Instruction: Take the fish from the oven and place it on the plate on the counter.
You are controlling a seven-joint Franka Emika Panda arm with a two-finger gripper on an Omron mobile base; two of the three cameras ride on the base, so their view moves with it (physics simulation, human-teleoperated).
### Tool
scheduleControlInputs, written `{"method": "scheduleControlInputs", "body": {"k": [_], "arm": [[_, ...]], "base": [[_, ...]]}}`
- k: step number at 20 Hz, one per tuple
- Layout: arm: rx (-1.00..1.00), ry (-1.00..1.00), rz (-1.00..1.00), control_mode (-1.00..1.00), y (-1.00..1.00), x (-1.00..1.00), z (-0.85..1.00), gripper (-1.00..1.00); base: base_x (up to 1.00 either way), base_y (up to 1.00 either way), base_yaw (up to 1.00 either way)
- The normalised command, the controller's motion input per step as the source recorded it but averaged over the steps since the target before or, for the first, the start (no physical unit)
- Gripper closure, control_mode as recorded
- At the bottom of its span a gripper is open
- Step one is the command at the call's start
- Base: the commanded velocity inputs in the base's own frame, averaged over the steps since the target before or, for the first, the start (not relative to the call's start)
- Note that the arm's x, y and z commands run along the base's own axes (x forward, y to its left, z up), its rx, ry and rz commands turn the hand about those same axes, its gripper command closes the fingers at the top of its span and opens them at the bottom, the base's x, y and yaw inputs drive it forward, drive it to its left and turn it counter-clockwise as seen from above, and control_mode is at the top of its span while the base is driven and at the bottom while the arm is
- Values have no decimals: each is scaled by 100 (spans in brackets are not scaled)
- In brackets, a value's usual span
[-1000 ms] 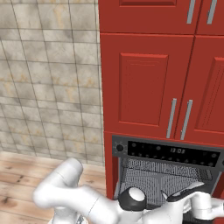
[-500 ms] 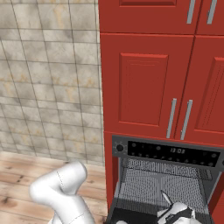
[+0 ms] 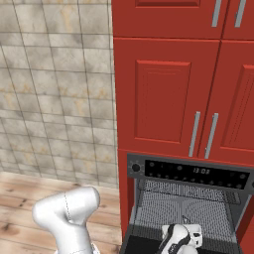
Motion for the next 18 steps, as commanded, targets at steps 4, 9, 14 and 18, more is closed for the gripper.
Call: {"method": "scheduleControlInputs", "body": {"k": [4, 9, 14, 18], "arm": [[4, -20, -3, -100, -49, 12, -19, -100], [3, 0, 0, -100, -67, 2, -23, -100], [0, 12, 0, -100, -60, 1, -13, -100], [-5, 6, 0, -100, -41, 0, -44, -100]], "base": [[0, 0, 0], [0, 0, 0], [0, 0, 0], [0, 0, 0]]}}
